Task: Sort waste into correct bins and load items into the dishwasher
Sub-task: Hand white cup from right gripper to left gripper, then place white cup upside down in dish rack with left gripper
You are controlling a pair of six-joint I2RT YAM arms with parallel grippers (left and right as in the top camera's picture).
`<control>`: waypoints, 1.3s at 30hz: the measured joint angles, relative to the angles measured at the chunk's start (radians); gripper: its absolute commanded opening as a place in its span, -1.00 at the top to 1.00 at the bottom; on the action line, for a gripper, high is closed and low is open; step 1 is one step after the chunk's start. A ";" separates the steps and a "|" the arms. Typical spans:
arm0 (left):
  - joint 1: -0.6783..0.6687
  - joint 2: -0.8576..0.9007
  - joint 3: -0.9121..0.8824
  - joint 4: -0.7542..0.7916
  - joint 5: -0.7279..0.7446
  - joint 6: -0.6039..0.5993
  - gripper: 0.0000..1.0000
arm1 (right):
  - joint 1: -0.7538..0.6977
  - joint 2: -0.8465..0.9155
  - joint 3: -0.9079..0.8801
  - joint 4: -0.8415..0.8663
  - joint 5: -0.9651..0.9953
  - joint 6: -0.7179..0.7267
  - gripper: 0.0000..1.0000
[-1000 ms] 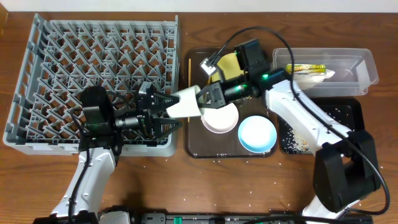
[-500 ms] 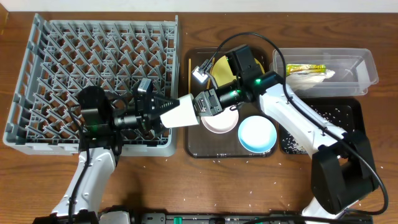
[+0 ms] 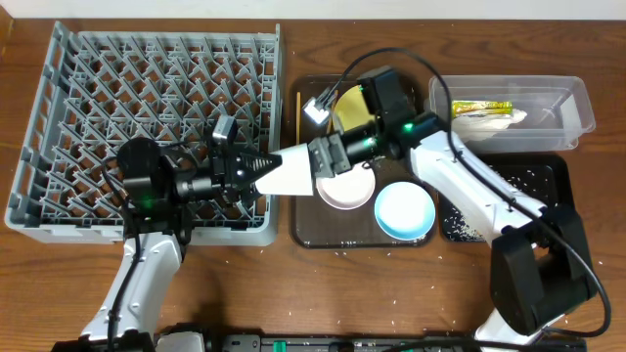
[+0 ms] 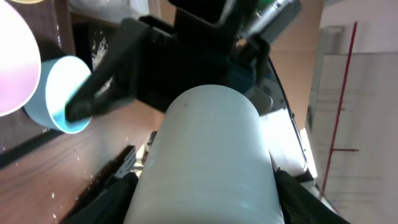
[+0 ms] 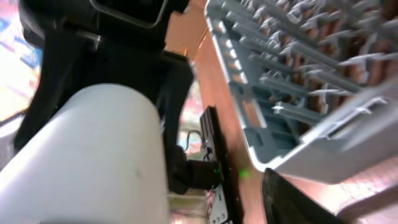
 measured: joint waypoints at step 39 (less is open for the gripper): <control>0.180 0.003 0.540 -1.264 -0.589 0.731 0.30 | -0.229 -0.126 -0.005 -0.390 0.420 -0.236 -0.98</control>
